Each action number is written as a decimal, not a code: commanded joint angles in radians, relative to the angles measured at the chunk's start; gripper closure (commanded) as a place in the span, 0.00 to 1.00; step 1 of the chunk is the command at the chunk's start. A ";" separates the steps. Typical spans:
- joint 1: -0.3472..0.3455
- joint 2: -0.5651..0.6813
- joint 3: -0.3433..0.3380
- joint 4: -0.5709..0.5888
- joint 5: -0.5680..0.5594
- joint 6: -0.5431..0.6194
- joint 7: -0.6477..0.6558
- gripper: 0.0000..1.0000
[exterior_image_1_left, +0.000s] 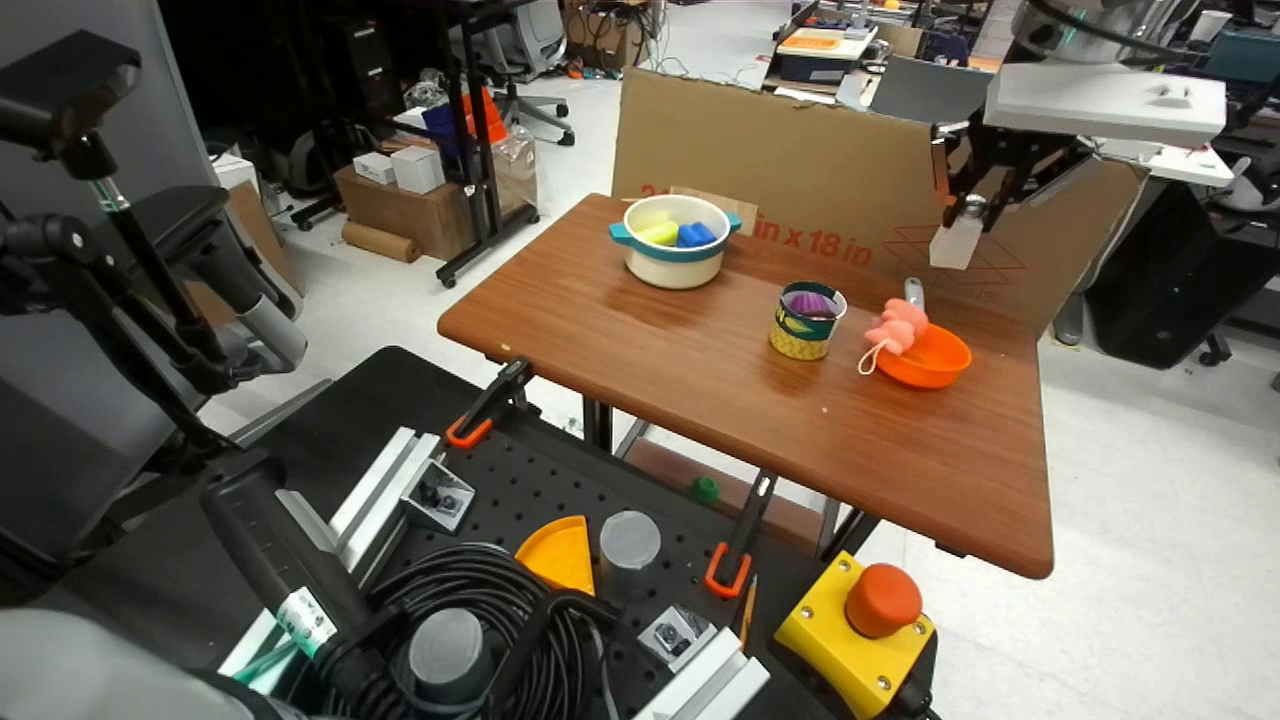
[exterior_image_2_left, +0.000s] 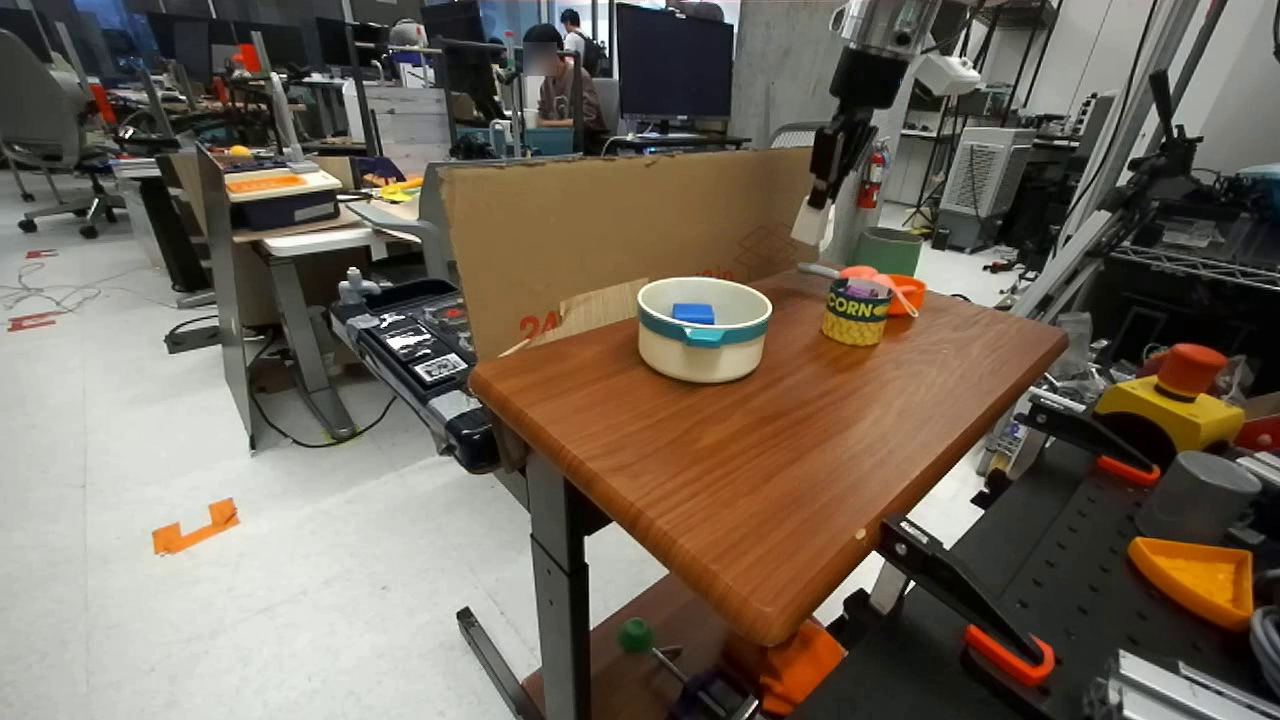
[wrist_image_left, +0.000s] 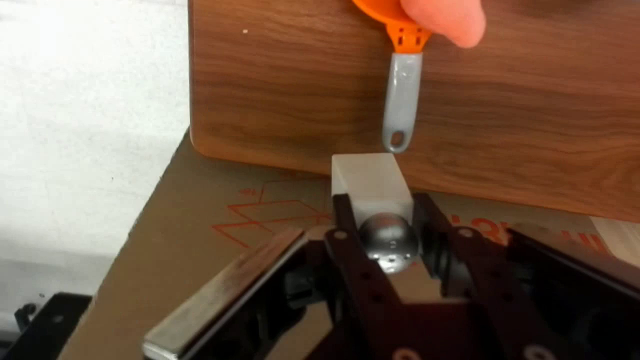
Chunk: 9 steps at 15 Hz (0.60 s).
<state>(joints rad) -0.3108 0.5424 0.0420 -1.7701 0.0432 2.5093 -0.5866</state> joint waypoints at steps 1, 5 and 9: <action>0.017 -0.152 0.020 -0.189 -0.011 0.111 -0.073 0.92; 0.060 -0.280 0.031 -0.345 -0.008 0.185 -0.116 0.92; 0.115 -0.379 0.041 -0.459 0.000 0.223 -0.154 0.92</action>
<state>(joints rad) -0.2183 0.2593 0.0693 -2.1162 0.0415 2.6851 -0.6913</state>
